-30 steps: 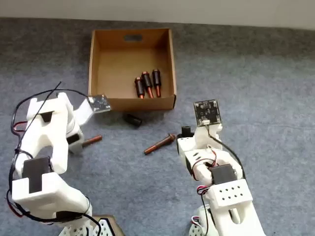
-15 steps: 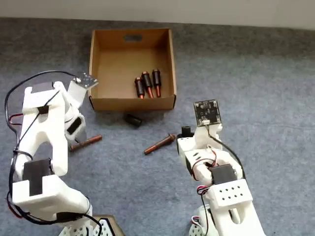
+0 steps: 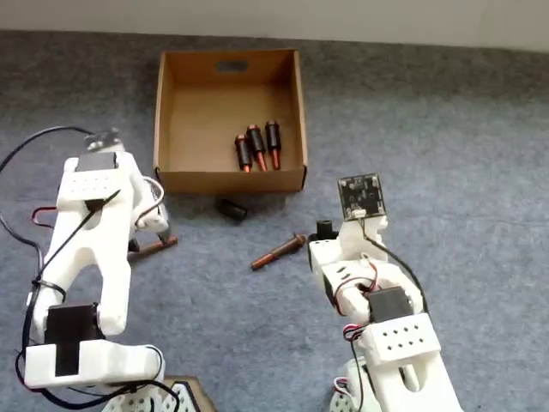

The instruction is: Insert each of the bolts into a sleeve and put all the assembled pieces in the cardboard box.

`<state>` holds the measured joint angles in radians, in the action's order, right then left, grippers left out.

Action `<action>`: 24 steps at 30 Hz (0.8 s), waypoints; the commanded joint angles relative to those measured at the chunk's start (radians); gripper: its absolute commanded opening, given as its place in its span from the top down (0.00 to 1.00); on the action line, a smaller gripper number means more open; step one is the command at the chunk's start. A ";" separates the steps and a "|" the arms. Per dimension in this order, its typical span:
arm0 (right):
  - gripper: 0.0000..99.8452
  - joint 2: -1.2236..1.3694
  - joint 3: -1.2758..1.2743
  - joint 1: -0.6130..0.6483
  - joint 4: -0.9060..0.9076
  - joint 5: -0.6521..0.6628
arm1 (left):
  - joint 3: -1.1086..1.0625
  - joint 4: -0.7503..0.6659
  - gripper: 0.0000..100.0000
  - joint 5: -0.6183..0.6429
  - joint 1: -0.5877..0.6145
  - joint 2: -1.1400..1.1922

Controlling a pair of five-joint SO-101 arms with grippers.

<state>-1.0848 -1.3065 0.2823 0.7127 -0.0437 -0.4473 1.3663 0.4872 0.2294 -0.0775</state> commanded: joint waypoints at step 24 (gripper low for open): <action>0.99 -0.019 -0.002 -0.012 -0.010 0.028 | -0.188 -0.374 0.82 0.181 0.036 -0.044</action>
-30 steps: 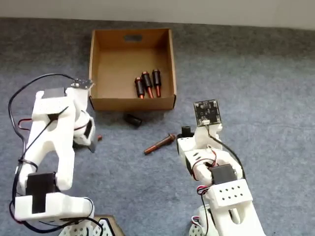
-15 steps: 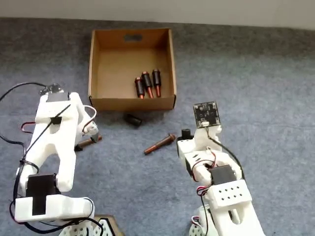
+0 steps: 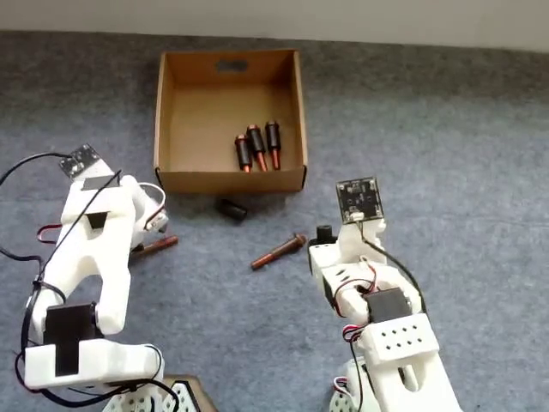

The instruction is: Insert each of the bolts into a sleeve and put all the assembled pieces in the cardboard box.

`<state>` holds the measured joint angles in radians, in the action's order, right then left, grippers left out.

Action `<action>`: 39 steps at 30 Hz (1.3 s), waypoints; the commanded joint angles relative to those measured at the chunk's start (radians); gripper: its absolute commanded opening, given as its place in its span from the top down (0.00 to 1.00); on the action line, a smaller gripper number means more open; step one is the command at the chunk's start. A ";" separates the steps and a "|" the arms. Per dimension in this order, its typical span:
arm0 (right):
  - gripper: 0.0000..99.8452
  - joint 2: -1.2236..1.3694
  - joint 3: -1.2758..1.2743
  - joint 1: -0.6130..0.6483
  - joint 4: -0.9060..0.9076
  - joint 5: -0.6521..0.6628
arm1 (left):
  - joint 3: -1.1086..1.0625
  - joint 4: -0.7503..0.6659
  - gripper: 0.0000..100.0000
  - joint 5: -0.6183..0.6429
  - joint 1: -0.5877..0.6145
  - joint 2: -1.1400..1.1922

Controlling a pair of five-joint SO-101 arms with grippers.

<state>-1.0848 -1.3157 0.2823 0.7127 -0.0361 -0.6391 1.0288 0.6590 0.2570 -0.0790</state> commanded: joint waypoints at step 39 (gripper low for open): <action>0.99 -0.019 0.007 -0.012 -0.010 0.021 | 0.188 0.041 0.74 0.101 0.008 0.170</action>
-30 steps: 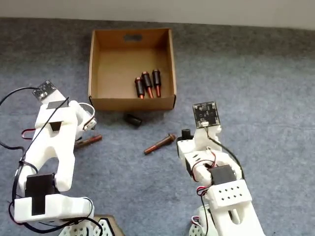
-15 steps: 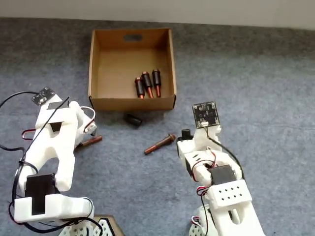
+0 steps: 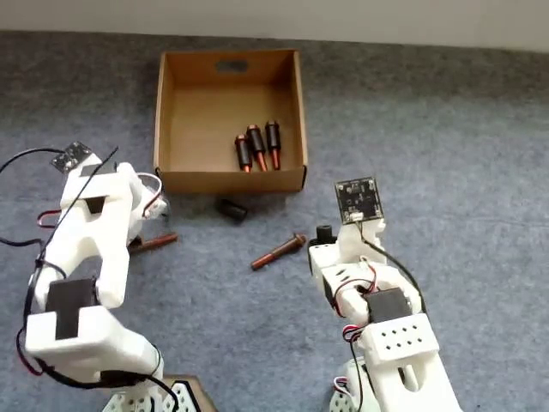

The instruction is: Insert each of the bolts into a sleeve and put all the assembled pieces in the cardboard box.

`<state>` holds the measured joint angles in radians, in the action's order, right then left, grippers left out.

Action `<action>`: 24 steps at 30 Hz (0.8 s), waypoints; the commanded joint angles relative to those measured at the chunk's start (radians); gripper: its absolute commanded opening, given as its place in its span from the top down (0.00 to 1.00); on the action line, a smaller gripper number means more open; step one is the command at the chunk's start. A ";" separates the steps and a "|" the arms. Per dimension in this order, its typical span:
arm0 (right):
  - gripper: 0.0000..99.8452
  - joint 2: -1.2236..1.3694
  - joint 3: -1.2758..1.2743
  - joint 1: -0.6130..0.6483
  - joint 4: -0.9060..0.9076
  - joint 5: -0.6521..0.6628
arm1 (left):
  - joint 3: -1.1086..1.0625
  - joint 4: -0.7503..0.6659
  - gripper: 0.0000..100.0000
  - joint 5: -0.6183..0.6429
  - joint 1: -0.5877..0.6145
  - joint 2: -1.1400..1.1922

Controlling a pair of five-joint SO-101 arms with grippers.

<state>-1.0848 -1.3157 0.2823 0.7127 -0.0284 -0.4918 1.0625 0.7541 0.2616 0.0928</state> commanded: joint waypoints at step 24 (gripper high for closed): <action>0.99 -0.019 0.007 -0.012 -0.010 0.015 | 0.021 0.445 0.74 0.012 -0.001 -0.157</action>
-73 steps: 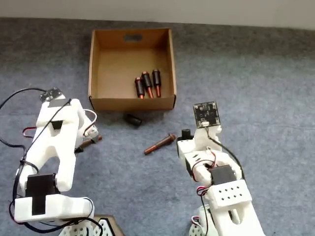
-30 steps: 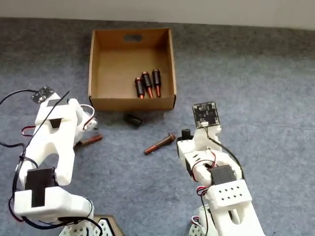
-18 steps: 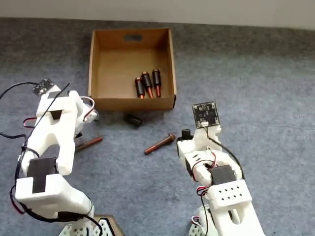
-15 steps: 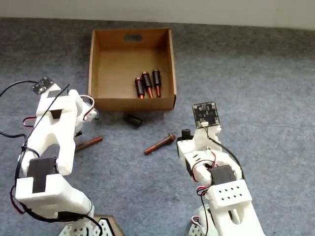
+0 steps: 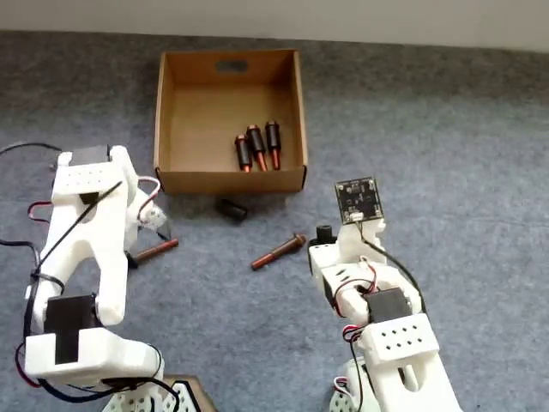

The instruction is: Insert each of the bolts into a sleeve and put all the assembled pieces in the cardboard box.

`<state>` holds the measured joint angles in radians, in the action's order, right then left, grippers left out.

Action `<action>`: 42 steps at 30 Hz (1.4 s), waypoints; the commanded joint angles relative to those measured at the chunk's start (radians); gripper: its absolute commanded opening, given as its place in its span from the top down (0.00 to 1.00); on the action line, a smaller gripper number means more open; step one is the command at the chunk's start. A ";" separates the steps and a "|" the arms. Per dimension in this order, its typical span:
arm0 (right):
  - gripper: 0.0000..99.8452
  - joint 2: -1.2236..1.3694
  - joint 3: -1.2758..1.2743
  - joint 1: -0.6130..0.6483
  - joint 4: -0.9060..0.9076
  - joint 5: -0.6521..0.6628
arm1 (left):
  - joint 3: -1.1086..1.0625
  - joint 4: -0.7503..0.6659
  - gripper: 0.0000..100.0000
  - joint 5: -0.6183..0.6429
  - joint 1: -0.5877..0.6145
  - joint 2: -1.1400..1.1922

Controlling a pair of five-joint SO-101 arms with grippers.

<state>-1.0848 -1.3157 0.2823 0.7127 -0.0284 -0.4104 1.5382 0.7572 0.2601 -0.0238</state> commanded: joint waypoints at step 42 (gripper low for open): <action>0.99 -0.019 0.007 -0.012 -0.010 0.015 | -0.186 -0.552 0.78 0.009 0.071 -0.050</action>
<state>-1.0848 -1.3157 0.2823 0.7127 -0.0284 -0.6559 0.9628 0.7587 0.3368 -0.0299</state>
